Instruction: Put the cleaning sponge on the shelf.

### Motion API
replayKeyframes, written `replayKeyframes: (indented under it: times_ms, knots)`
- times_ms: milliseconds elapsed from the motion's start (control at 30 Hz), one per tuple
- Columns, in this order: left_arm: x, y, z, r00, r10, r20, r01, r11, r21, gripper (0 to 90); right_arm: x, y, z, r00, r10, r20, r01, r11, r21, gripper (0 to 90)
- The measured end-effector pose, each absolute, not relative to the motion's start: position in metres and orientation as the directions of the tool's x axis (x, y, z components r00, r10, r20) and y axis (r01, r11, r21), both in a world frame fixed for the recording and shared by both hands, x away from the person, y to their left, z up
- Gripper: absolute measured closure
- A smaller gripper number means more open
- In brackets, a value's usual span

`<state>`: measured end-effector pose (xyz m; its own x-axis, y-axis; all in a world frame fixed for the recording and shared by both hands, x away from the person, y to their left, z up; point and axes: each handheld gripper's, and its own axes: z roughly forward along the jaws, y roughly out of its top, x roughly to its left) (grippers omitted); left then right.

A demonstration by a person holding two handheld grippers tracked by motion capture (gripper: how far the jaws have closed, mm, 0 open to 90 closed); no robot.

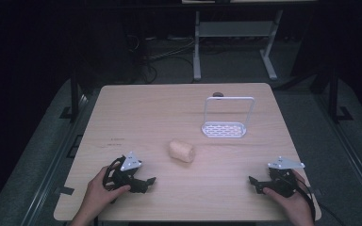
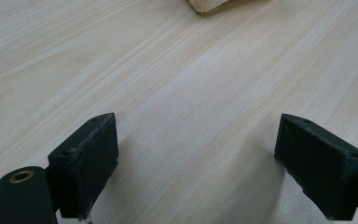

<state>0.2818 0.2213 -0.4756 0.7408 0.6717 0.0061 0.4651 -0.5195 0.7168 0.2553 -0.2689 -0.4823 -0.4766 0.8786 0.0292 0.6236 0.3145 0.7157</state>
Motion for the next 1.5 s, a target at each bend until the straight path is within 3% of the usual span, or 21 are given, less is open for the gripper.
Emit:
replayKeyframes:
  times_ms: [1500]
  knots:
    - [0.282, 0.221, -0.476, 0.739, 0.674, 0.002, 0.467, -0.515, 0.719, 12.8, 0.279, -0.232, -0.454, -0.617, 0.784, 0.074, 0.570, 0.380, 0.729, 9.6]
